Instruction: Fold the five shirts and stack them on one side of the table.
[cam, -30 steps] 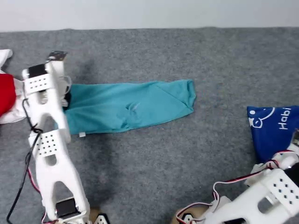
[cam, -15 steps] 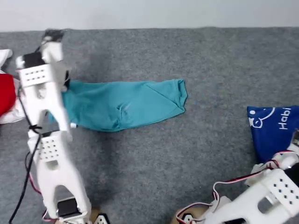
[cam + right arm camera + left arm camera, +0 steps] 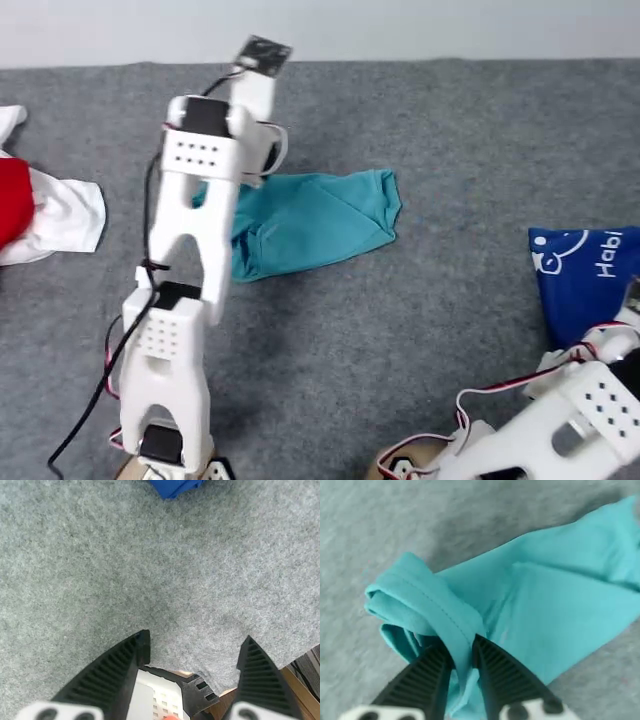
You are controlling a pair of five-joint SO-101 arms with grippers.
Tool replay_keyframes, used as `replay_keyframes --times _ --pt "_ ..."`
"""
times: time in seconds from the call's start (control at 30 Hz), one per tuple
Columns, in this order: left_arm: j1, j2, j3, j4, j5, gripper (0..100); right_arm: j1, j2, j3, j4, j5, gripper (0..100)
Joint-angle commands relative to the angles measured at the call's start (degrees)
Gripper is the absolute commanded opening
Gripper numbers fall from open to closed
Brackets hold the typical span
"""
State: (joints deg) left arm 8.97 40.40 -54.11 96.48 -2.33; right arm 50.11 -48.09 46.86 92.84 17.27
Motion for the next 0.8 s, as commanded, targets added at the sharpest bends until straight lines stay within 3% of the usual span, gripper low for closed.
replay_keyframes --times 0.0,0.43,0.77 --pt "4.31 -4.31 -0.4 -2.81 1.85 0 -0.48 -1.01 -0.62 -0.48 0.7 29.2" --pt "14.59 -0.7 -1.63 -8.44 5.98 0 -0.48 -0.66 -0.53 -0.57 0.7 29.2" --pt "17.32 10.64 -14.55 -8.79 8.0 0 -0.48 -0.66 -0.53 -0.57 0.7 29.2"
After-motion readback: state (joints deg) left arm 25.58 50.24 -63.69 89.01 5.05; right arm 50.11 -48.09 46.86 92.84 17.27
